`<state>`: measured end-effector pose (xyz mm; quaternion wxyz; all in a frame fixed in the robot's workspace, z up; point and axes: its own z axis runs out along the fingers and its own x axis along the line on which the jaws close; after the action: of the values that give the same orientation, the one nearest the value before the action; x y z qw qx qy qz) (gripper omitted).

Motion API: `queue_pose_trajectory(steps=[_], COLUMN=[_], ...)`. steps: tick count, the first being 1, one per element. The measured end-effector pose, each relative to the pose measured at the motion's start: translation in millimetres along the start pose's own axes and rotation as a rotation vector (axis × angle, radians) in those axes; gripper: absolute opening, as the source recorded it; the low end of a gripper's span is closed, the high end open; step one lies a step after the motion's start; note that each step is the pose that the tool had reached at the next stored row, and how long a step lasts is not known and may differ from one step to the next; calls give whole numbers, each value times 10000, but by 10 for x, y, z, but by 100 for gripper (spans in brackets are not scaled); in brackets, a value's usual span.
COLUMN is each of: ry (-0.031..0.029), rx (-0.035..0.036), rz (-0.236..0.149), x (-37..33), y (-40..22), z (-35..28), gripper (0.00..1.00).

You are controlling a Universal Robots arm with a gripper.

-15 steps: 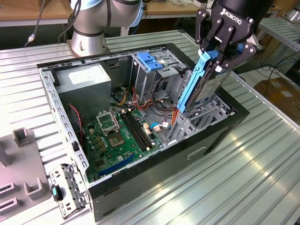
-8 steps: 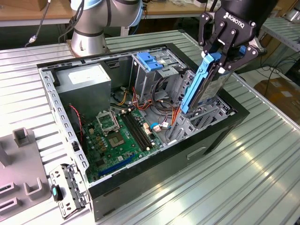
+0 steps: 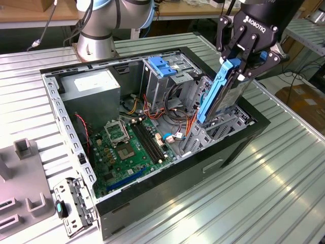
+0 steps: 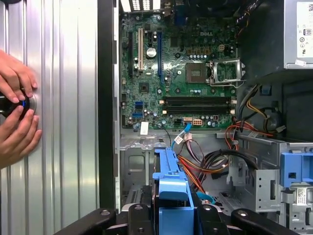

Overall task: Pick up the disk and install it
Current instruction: 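Pick up the disk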

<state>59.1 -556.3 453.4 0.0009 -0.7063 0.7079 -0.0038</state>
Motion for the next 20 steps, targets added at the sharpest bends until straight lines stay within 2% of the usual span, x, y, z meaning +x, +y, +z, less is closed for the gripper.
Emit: queue_pose_trajectory(steps=[9,14,20], ry=[1,1,1], rx=[1,0,0], rz=[-2,-1,-2], x=[12,21,32], y=[-35,-39,-41], z=[81,99,150], gripper=[37,37,37])
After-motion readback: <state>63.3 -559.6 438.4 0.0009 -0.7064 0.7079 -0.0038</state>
